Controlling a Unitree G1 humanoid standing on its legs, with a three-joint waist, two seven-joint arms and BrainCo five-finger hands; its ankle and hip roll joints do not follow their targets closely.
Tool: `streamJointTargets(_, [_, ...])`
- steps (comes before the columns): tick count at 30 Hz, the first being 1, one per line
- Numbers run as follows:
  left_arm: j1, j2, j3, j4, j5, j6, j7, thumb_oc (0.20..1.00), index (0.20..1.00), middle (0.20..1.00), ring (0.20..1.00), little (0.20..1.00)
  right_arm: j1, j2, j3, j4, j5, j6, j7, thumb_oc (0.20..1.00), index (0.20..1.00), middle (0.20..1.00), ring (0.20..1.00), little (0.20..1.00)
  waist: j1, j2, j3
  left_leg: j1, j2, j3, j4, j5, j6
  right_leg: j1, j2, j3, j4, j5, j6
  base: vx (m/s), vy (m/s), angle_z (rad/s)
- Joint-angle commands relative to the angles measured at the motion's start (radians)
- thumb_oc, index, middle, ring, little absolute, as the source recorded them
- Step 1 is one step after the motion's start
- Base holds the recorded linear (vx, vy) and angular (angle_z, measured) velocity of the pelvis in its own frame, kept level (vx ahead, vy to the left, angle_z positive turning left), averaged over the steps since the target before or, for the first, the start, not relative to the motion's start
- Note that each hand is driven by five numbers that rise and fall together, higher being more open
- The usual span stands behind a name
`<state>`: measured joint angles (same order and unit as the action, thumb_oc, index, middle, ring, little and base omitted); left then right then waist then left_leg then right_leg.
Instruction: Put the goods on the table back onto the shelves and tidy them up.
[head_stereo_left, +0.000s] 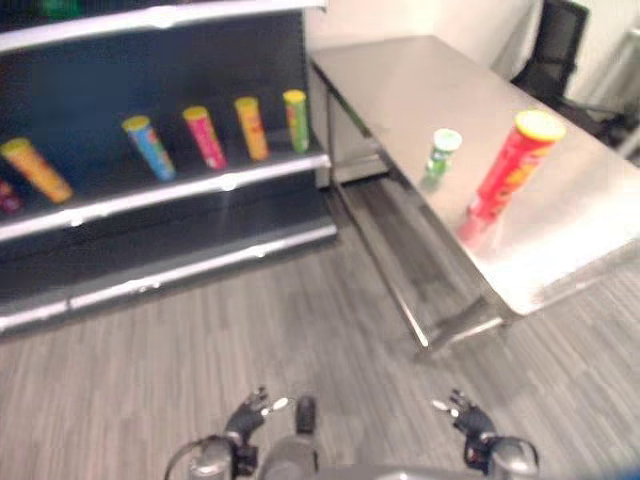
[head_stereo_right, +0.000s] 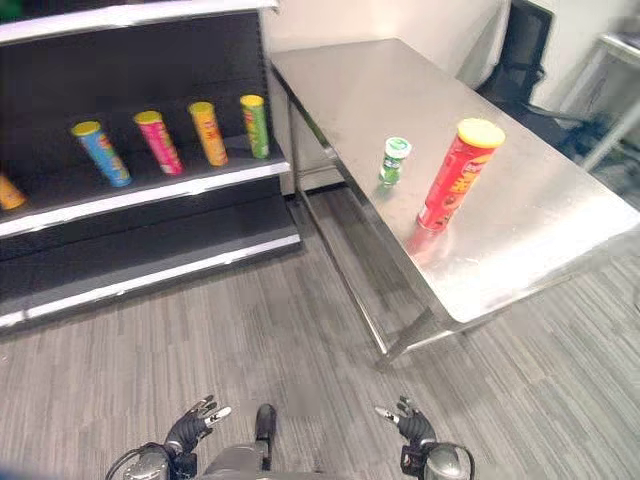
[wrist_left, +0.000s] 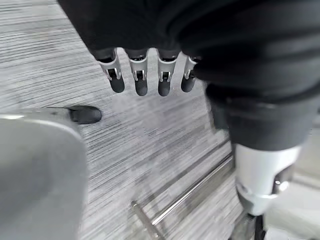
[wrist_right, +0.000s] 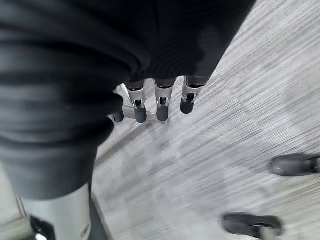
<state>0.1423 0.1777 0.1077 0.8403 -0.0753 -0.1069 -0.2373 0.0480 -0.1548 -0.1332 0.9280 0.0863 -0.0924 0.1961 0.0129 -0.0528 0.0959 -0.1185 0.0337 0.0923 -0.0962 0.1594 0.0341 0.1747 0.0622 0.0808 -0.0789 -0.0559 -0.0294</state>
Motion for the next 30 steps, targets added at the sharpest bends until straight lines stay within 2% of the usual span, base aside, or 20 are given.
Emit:
streamJointTargets(1, [-0.002, 0.021, 0.018, -0.031, -0.004, -0.048, 0.007, 1.000, 1.000, 1.000, 1.000, 1.000, 0.043, -0.013, -0.029, -0.035, -0.005, -0.021, -0.003, 1.000, 1.000, 1.000, 1.000, 1.000, 0.042, 0.021, -0.051, 0.043, 0.025, 0.007, 0.009, -0.105, -0.088, -0.136, -0.180, -0.126, 0.168, 0.164, 0.009, 0.23, 0.239, -0.31])
streamJointTargets(2, [0.001, 0.025, 0.015, -0.038, -0.004, -0.047, 0.009, 1.000, 1.000, 1.000, 1.000, 1.000, 0.048, -0.018, -0.034, -0.038, -0.005, -0.022, -0.003, 1.000, 1.000, 1.000, 1.000, 1.000, 0.036, 0.030, -0.038, 0.068, 0.033, 0.012, 0.009, -0.109, -0.090, -0.160, -0.182, -0.135, 0.224, 0.167, 0.009, 0.11, 0.108, -0.20])
streamJointTargets(3, [0.001, 0.025, 0.015, -0.039, -0.004, -0.047, 0.009, 1.000, 1.000, 1.000, 1.000, 1.000, 0.047, -0.018, -0.034, -0.038, -0.005, -0.022, -0.003, 1.000, 1.000, 1.000, 1.000, 1.000, 0.038, 0.030, -0.036, 0.070, 0.033, 0.014, 0.009, -0.110, -0.090, -0.161, -0.183, -0.133, 0.229, 0.164, 0.009, 0.12, 0.153, -0.26])
streamJointTargets(4, [0.010, 0.027, 0.005, -0.058, -0.011, -0.047, 0.010, 1.000, 1.000, 1.000, 1.000, 1.000, 0.058, -0.026, -0.047, -0.049, 0.003, -0.022, -0.003, 1.000, 1.000, 1.000, 1.000, 1.000, 0.021, 0.056, -0.007, 0.117, 0.042, 0.021, 0.009, -0.119, -0.088, -0.207, -0.182, -0.148, 0.348, 0.152, -0.001, 0.09, 0.143, -0.31])
streamJointTargets(5, [0.009, 0.032, 0.003, -0.054, -0.009, -0.051, 0.013, 1.000, 1.000, 1.000, 1.000, 1.000, 0.060, -0.024, -0.051, -0.051, 0.008, -0.021, -0.004, 1.000, 1.000, 1.000, 1.000, 1.000, 0.013, 0.064, 0.008, 0.132, 0.047, 0.020, 0.009, -0.123, -0.088, -0.230, -0.180, -0.154, 0.393, 0.143, -0.005, 0.13, 0.162, -0.16])
streamJointTargets(6, [0.008, 0.035, 0.000, -0.056, -0.007, -0.051, 0.018, 1.000, 1.000, 1.000, 1.000, 1.000, 0.060, -0.023, -0.062, -0.029, 0.010, -0.024, -0.008, 1.000, 1.000, 1.000, 1.000, 1.000, 0.013, 0.064, 0.014, 0.142, 0.049, 0.028, 0.009, -0.128, -0.091, -0.237, -0.194, -0.178, 0.388, 0.136, -0.005, 0.09, 0.051, 0.05])
streamJointTargets(9, [0.017, 0.035, 0.003, -0.068, -0.009, -0.057, 0.021, 1.000, 1.000, 1.000, 1.000, 1.000, 0.069, -0.024, -0.055, 0.005, -0.004, -0.023, -0.010, 1.000, 1.000, 1.000, 1.000, 1.000, 0.020, 0.047, 0.002, 0.152, 0.048, 0.036, 0.009, -0.142, -0.100, -0.222, -0.238, -0.234, 0.241, 0.128, 0.012, 0.12, -0.049, 0.09])
streamJointTargets(10, [0.018, 0.032, -0.002, -0.077, -0.009, -0.059, 0.021, 1.000, 1.000, 1.000, 1.000, 1.000, 0.073, -0.025, -0.050, 0.022, -0.012, -0.025, -0.011, 1.000, 1.000, 1.000, 1.000, 1.000, 0.017, 0.043, -0.004, 0.156, 0.044, 0.029, 0.009, -0.144, -0.102, -0.238, -0.236, -0.232, 0.170, 0.137, 0.024, 0.15, -0.089, -0.03])
streamJointTargets(12, [0.018, 0.034, -0.014, -0.080, -0.008, -0.056, 0.016, 1.000, 1.000, 1.000, 1.000, 1.000, 0.082, -0.015, -0.052, 0.031, -0.018, -0.027, -0.009, 1.000, 1.000, 1.000, 1.000, 1.000, 0.004, 0.032, -0.015, 0.170, 0.031, 0.014, 0.009, -0.152, -0.094, -0.257, -0.208, -0.205, 0.022, 0.141, 0.023, 0.16, -0.091, -0.06])
streamJointTargets(13, [0.007, 0.049, -0.025, -0.077, 0.000, -0.051, 0.014, 1.000, 1.000, 1.000, 1.000, 1.000, 0.086, -0.008, -0.058, 0.034, -0.015, -0.029, -0.008, 1.000, 1.000, 1.000, 1.000, 1.000, -0.004, 0.021, -0.019, 0.171, 0.022, 0.004, 0.009, -0.158, -0.086, -0.229, -0.194, -0.159, 0.022, 0.142, 0.021, 0.12, -0.082, 0.08])
streamJointTargets(15, [0.005, 0.049, -0.027, -0.069, 0.001, -0.052, 0.016, 1.000, 1.000, 1.000, 1.000, 1.000, 0.089, -0.004, -0.062, 0.050, -0.019, -0.031, -0.008, 1.000, 1.000, 1.000, 1.000, 1.000, -0.005, 0.016, -0.023, 0.171, 0.026, 0.006, 0.009, -0.158, -0.081, -0.221, -0.189, -0.163, -0.005, 0.140, 0.022, 0.05, -0.066, 0.43])
streamJointTargets(16, [0.004, 0.040, -0.038, -0.065, 0.002, -0.056, 0.015, 1.000, 1.000, 1.000, 1.000, 1.000, 0.100, 0.001, -0.063, 0.049, -0.021, -0.036, 0.001, 1.000, 1.000, 1.000, 1.000, 1.000, -0.011, 0.002, -0.049, 0.164, 0.039, 0.023, 0.009, -0.168, -0.080, -0.206, -0.192, -0.178, -0.008, 0.127, 0.030, 0.01, -0.065, 0.82])
streamJointTargets(24, [0.011, -0.015, -0.035, -0.092, -0.014, -0.064, 0.012, 1.000, 1.000, 1.000, 1.000, 1.000, 0.082, -0.022, -0.130, 0.074, 0.032, -0.045, -0.019, 1.000, 1.000, 1.000, 1.000, 1.000, -0.009, 0.004, -0.071, 0.144, 0.071, 0.041, 0.009, -0.149, -0.088, -0.224, -0.173, -0.193, -0.008, 0.121, 0.043, 0.01, -0.087, 0.10])
streamJointTargets(27, [0.021, -0.023, -0.041, -0.075, -0.008, -0.066, 0.012, 1.000, 1.000, 1.000, 1.000, 1.000, 0.088, -0.025, -0.179, 0.077, 0.060, -0.047, -0.030, 1.000, 1.000, 1.000, 1.000, 1.000, -0.018, 0.005, -0.074, 0.152, 0.074, 0.050, 0.009, -0.147, -0.092, -0.220, -0.171, -0.188, -0.008, 0.124, 0.042, 0.01, -0.045, -0.11])
streamJointTargets(30, [0.043, -0.011, -0.036, -0.040, 0.007, -0.068, 0.002, 1.000, 1.000, 1.000, 1.000, 1.000, 0.132, -0.046, -0.331, 0.088, 0.107, -0.039, -0.048, 1.000, 1.000, 1.000, 1.000, 1.000, -0.053, 0.014, -0.085, 0.169, 0.075, 0.066, 0.009, -0.149, -0.093, -0.217, -0.166, -0.185, -0.008, 0.122, 0.041, 0.00, -0.037, -0.13])
